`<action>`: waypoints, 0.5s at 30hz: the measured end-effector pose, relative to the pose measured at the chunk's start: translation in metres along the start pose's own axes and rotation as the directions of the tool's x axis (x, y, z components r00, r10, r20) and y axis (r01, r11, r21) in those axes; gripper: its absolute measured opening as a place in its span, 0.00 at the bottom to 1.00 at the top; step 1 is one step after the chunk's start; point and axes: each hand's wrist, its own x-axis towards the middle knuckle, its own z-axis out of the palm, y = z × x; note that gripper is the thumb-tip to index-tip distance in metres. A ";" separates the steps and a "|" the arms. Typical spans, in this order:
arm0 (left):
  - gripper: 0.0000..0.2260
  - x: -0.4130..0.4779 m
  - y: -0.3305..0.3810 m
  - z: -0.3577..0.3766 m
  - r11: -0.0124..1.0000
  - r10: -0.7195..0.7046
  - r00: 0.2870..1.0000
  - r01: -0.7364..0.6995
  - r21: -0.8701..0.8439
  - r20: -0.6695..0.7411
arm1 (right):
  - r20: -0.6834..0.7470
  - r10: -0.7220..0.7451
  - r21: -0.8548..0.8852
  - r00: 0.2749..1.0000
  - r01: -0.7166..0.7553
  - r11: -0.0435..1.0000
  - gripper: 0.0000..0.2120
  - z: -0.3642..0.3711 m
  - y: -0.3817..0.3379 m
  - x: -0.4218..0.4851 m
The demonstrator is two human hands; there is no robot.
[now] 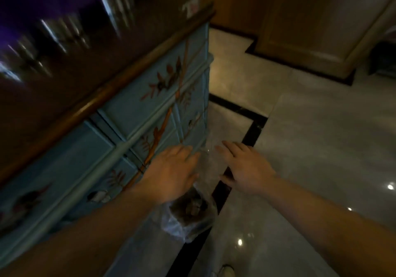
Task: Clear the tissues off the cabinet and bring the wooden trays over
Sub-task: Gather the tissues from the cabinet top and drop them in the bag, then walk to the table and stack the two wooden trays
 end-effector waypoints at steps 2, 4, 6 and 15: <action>0.24 -0.001 0.005 -0.040 0.998 0.051 0.998 -0.050 0.032 -0.041 | -0.055 0.028 -0.062 0.998 -0.032 0.998 0.39 -0.039 -0.005 -0.012; 0.24 -0.001 0.008 -0.076 0.990 0.119 0.987 -0.110 0.093 -0.105 | -0.109 0.070 -0.104 0.992 -0.082 0.991 0.39 -0.077 -0.012 -0.027; 0.25 -0.004 0.013 -0.109 0.977 0.183 0.973 -0.165 0.133 -0.138 | -0.159 0.098 -0.136 0.982 -0.120 0.983 0.39 -0.109 -0.022 -0.044; 0.24 -0.009 0.081 -0.209 0.863 0.500 0.820 -0.444 0.241 -0.279 | -0.308 0.334 -0.261 0.891 -0.416 0.871 0.37 -0.207 -0.058 -0.168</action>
